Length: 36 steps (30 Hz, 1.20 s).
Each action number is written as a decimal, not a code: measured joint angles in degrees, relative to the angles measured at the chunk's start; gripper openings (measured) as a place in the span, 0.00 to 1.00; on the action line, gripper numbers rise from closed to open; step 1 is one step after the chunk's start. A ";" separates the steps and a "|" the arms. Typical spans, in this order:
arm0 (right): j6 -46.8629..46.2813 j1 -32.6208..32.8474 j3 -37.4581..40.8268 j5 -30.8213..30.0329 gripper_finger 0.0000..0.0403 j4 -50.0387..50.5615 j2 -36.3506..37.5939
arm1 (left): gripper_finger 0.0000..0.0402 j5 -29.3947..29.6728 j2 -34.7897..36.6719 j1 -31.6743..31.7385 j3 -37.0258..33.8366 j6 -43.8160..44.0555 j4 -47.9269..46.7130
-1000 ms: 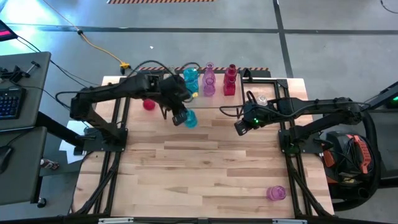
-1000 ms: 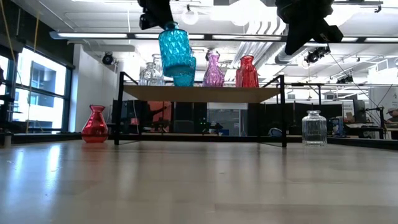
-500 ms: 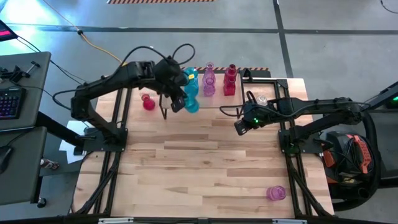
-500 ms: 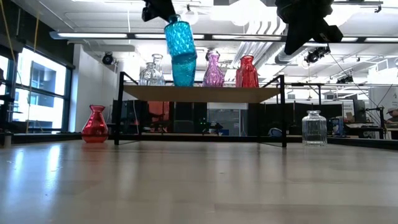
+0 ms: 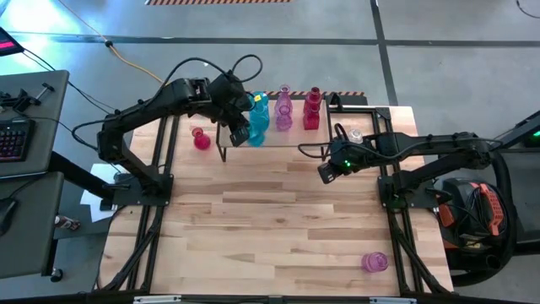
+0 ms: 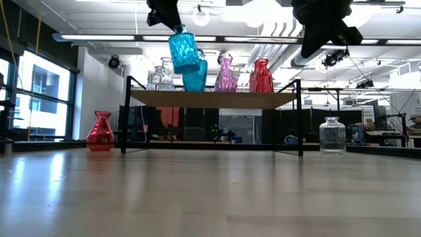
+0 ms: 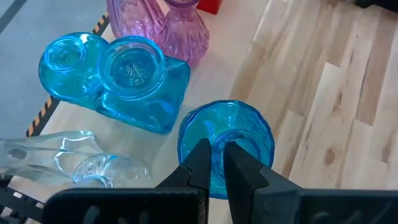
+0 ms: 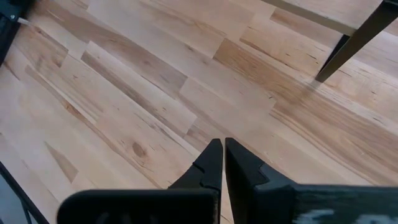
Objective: Sort vases onto shelf
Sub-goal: Put the blue flower vase on the shelf aligned with the other blue flower vases
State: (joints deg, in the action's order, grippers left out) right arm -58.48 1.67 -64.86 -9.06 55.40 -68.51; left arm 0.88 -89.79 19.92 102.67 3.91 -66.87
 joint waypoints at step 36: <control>-0.02 0.00 0.00 0.00 0.00 0.02 0.00 | 0.04 0.94 -6.15 0.85 -0.11 -10.13 2.19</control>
State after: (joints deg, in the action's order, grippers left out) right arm -58.50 1.67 -64.86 -9.06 55.42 -68.51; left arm 1.82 -95.94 20.78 102.57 -6.23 -64.68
